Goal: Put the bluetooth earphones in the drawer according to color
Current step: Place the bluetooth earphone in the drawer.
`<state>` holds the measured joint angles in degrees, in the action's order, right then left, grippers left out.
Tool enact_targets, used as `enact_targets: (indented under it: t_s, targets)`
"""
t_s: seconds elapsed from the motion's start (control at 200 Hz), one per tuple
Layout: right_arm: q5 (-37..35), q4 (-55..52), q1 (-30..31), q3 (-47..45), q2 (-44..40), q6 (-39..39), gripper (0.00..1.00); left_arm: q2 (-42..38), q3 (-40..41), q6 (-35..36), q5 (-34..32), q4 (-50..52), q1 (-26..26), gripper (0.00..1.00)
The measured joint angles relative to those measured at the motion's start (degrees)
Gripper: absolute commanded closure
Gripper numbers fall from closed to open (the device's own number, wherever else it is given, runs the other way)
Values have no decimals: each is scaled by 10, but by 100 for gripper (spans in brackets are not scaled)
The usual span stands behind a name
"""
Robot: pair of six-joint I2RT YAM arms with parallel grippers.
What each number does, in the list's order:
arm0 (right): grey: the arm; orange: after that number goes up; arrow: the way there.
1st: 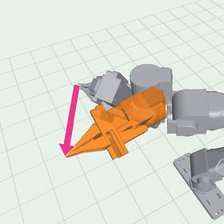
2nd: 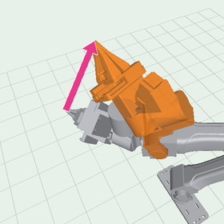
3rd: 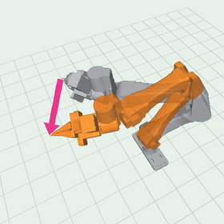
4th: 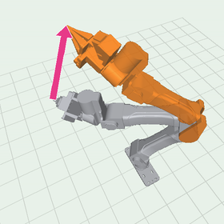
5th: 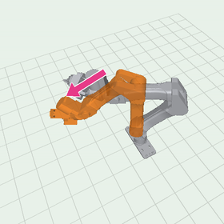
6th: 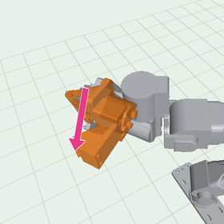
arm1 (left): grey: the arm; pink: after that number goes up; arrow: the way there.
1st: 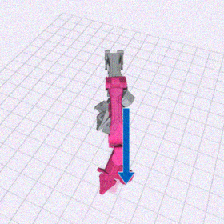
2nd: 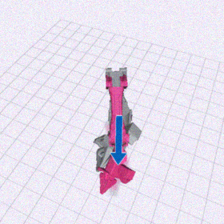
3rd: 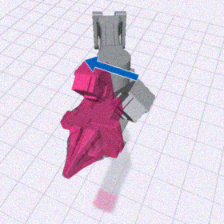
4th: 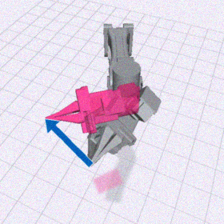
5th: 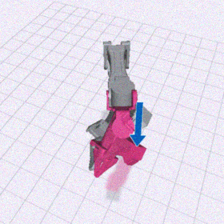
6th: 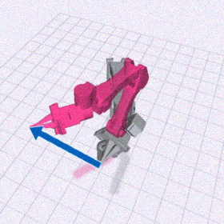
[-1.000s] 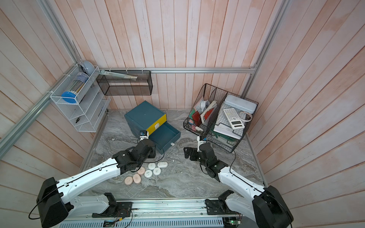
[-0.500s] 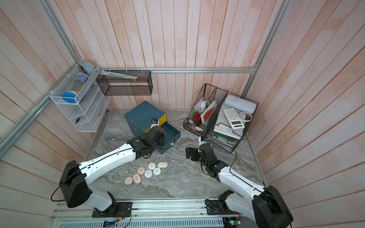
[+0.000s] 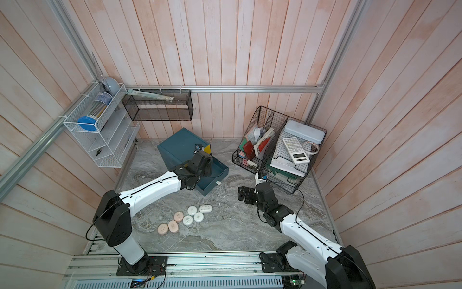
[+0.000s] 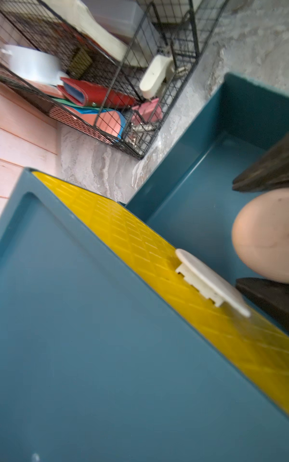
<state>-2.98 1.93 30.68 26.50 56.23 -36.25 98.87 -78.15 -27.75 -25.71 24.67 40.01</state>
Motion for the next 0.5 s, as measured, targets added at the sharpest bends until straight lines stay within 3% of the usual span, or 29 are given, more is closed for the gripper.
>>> enact_targets:
  t_s: [0.24, 0.5]
  targets:
    - [1, -32, -5, 0, -90, -17, 2, -9, -15, -8, 38, 6, -3, 0]
    - [42, -30, -5, -23, -210, -32, 2, -158, 70, -39, 51, 11, -3, 0]
